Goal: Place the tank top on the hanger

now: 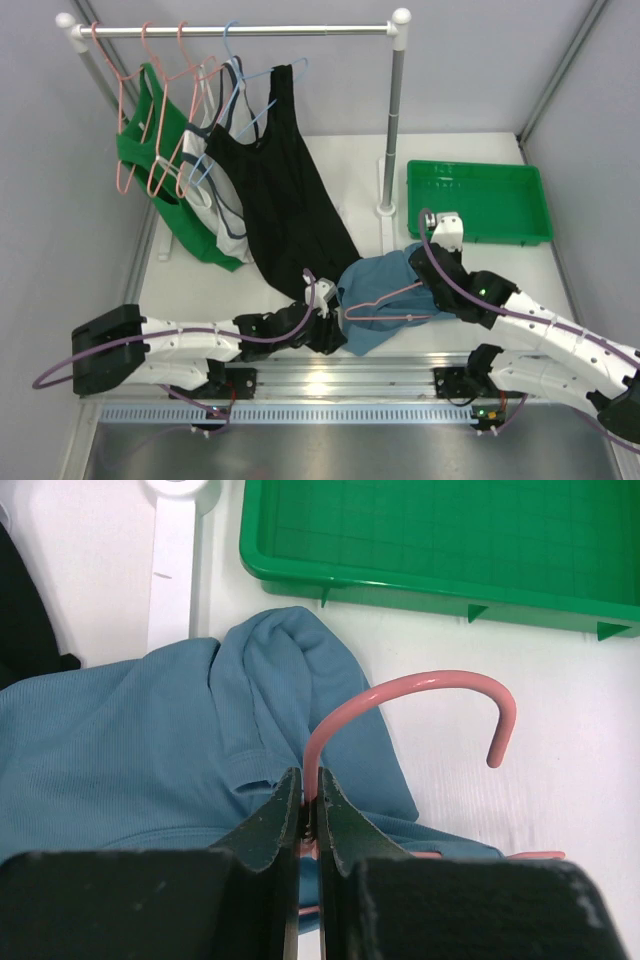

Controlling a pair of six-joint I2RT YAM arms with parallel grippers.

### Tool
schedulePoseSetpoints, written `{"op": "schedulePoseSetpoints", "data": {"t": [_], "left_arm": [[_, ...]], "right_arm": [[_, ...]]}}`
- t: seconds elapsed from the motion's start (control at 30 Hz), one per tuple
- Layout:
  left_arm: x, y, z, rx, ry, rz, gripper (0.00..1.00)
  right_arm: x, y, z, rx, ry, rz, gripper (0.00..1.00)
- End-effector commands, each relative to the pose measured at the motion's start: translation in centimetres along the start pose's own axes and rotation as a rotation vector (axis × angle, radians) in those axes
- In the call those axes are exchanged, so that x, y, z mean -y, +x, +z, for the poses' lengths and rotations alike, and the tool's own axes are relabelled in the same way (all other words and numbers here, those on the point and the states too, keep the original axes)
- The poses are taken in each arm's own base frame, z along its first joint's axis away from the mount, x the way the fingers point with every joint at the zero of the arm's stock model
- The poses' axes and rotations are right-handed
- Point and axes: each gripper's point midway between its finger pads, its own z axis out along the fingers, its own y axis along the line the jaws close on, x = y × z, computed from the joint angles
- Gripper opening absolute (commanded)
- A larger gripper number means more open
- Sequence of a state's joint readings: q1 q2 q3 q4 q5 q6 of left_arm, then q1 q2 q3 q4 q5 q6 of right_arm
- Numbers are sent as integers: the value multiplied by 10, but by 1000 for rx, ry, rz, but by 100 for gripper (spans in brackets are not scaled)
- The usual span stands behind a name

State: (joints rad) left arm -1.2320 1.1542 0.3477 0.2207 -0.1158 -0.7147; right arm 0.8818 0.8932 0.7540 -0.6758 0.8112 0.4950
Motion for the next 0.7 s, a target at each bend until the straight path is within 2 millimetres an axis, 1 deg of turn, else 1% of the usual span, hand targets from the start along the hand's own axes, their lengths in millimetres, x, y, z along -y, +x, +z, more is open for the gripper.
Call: {"op": "schedulePoseSetpoints", "data": {"t": [0.0, 0.17, 0.37, 0.47, 0.53, 0.67], "left_arm": [[24, -22, 8, 79, 91, 23, 47], [31, -29, 10, 115, 129, 39, 46], [33, -28, 15, 118, 146, 64, 46], [31, -25, 19, 112, 144, 68, 41], [30, -23, 21, 112, 143, 65, 35], [27, -23, 21, 123, 137, 65, 13]], "right_arm": [[-1, -22, -8, 46, 1, 33, 0], [-1, -21, -8, 40, 1, 34, 0], [-1, -21, -8, 37, 4, 31, 0], [-2, -20, -8, 34, 4, 30, 0], [-2, -20, -7, 33, 6, 29, 0], [-1, -19, -7, 27, 12, 19, 0]]}}
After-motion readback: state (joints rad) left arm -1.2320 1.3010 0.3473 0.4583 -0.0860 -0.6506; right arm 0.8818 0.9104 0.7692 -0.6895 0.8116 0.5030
